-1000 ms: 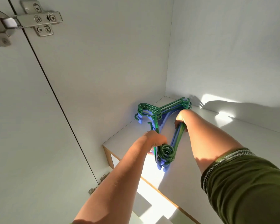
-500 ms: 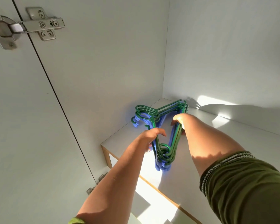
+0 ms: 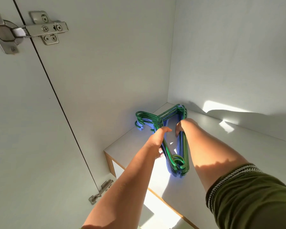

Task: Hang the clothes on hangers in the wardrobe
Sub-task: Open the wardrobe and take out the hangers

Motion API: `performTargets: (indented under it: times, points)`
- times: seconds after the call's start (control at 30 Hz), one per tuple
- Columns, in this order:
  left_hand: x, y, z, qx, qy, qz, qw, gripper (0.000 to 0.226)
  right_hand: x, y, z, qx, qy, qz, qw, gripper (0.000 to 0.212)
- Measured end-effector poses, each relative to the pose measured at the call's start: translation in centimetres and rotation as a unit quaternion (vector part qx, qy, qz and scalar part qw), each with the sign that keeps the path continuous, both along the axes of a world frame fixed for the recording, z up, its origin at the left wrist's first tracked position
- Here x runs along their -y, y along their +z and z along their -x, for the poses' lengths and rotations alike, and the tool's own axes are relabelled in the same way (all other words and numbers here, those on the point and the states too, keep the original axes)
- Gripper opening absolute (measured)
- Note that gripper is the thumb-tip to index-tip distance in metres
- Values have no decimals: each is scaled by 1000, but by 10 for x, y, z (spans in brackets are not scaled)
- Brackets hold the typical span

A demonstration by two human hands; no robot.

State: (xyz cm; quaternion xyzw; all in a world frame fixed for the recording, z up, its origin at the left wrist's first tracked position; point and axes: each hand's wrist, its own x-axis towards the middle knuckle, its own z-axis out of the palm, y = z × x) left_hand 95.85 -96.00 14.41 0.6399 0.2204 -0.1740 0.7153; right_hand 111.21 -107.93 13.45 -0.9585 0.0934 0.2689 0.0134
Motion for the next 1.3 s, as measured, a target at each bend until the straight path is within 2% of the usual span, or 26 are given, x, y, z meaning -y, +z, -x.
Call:
performTargets:
  times: [0.1, 0.23, 0.33, 0.4, 0.43, 0.5, 0.6, 0.63, 0.73, 0.8, 0.87, 0.93, 1.0, 1.07, 1.1, 1.17, 1.23, 1.3]
  points:
    - [0, -5, -3, 2, 21, 22, 1000, 36, 0, 5, 7, 4, -35, 5, 999, 46]
    - [-1, -7, -6, 13, 22, 42, 999, 42, 6, -11, -5, -7, -42, -73, 996, 72]
    - [0, -10, -6, 26, 14, 37, 999, 56, 11, -26, -17, -4, -36, -122, 992, 81]
    - [3, -8, -2, 45, -2, 46, 998, 41, 13, -32, -18, -8, -34, -181, 983, 77]
    - [4, -9, -1, 55, -15, 50, 997, 33, 12, -33, -14, 0, -24, -228, 973, 67]
    - [6, -9, 0, 77, -32, 58, 995, 38, 10, -44, -20, 88, -61, -312, 944, 48]
    - [5, -11, 7, 100, -2, 56, 993, 42, 7, -31, 6, -13, -102, -271, 957, 78]
    - [3, -9, 11, 96, 3, 52, 994, 49, 5, -22, 15, -4, -125, -281, 952, 82]
    - [-4, -8, 23, 100, 24, 52, 993, 53, -3, 1, 51, 37, -122, -320, 939, 73]
    - [-10, -11, 29, 99, 39, 47, 993, 55, -7, 4, 68, 56, -154, -397, 903, 60]
    - [-17, -9, 40, 101, 40, 51, 993, 43, -9, 8, 83, 85, -216, -511, 828, 52]
    - [-26, -5, 53, 108, 33, 66, 991, 26, -10, 18, 100, 86, -258, -607, 746, 56]
    - [-39, -6, 65, 110, 33, 76, 990, 33, -9, 24, 113, 34, -271, -691, 669, 59]
    - [-52, -9, 80, 115, 34, 75, 990, 42, -10, 26, 128, -5, -265, -741, 617, 43]
    - [-58, -11, 87, 118, 33, 69, 990, 44, -13, 23, 134, -6, -264, -748, 609, 30]
    - [-66, -10, 106, 122, 30, 57, 990, 45, -24, 19, 147, 6, -265, -740, 619, 6]
    - [-74, -8, 127, 126, 28, 58, 990, 49, -40, 19, 162, 24, -269, -726, 633, 11]
    - [-83, -8, 146, 129, 36, 46, 990, 64, -55, 20, 178, 41, -269, -719, 639, 12]
